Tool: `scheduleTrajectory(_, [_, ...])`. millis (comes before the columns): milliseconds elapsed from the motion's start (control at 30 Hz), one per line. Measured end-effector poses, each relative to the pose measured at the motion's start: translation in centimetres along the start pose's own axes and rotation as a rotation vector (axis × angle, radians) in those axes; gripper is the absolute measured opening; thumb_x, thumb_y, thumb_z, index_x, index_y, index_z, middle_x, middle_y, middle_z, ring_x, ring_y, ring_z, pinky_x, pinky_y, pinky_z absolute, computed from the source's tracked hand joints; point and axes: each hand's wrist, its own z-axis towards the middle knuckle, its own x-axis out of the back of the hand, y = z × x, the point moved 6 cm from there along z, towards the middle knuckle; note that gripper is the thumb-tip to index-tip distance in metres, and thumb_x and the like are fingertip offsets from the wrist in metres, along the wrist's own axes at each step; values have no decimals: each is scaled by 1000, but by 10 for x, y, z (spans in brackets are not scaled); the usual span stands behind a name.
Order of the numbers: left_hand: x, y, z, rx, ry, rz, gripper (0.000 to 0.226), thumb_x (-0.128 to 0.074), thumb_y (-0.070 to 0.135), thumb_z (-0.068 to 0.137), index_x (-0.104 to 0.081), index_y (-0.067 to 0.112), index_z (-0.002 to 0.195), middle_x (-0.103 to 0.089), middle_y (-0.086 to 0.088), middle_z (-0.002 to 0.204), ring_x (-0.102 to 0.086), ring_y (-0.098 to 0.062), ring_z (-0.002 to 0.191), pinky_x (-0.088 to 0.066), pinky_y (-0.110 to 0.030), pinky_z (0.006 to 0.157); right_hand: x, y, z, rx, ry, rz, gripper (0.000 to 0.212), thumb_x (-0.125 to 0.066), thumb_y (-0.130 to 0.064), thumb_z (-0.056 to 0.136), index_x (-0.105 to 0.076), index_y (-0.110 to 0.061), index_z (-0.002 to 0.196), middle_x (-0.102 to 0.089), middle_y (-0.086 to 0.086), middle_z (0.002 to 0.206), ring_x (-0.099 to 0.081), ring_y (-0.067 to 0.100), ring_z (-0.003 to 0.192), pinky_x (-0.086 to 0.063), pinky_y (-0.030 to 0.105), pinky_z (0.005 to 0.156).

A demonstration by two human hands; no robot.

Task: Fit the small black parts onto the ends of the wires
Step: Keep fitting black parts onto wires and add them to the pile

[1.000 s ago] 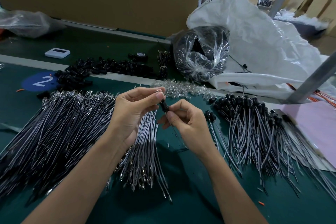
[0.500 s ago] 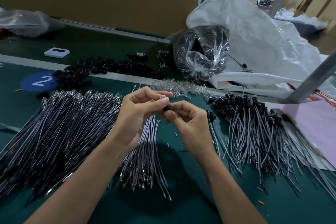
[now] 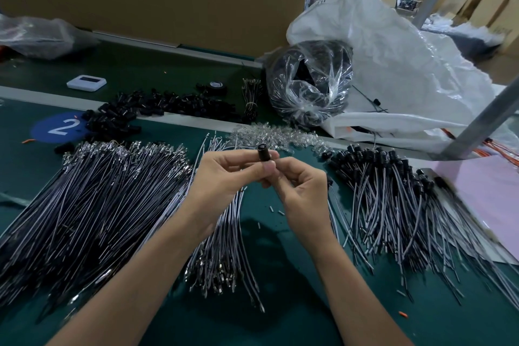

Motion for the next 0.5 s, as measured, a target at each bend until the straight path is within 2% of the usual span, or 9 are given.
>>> scheduleTrajectory(100, [-2,10,-2,-74,15,-6,25,-74,7,68,-75,2,93,-77,-8,86,-70,-12,74,-54,-18,64,-4,-3,-1,11,-24,49,6,-69,-22,87,-72,-18,83,-72,-6,70,-67,8,67,-52,20,67])
scheduleTrajectory(200, [-7,18,-5,-140,12,-8,28,-72,5,69,-74,5,97,-77,-5,84,-68,-15,75,-56,-22,65,-5,-6,-1,37,-5,96,20,-67,-29,83,-72,-10,86,-71,-6,72,-66,7,68,-52,20,68])
scheduleTrajectory(333, [-7,25,-10,-208,19,7,29,-72,8,70,-74,9,98,-77,-3,89,-71,-18,83,-59,-30,71,-8,-9,-3,62,-13,163,20,-65,-5,88,-69,10,101,-71,-7,77,-66,3,72,-52,17,69])
scheduleTrajectory(400, [-6,25,-11,-239,23,29,23,-73,10,72,-76,9,95,-77,-3,93,-73,-19,88,-60,-34,74,-9,-13,-6,99,-31,151,13,-62,3,89,-68,7,99,-70,-6,79,-67,4,74,-52,17,70])
scheduleTrajectory(500, [-8,24,-13,-249,23,-5,23,-74,16,75,-78,14,97,-77,-4,93,-74,-21,90,-58,-26,73,-12,-17,-9,103,-32,188,14,-61,5,89,-70,-2,97,-71,-3,83,-67,8,80,-54,21,73])
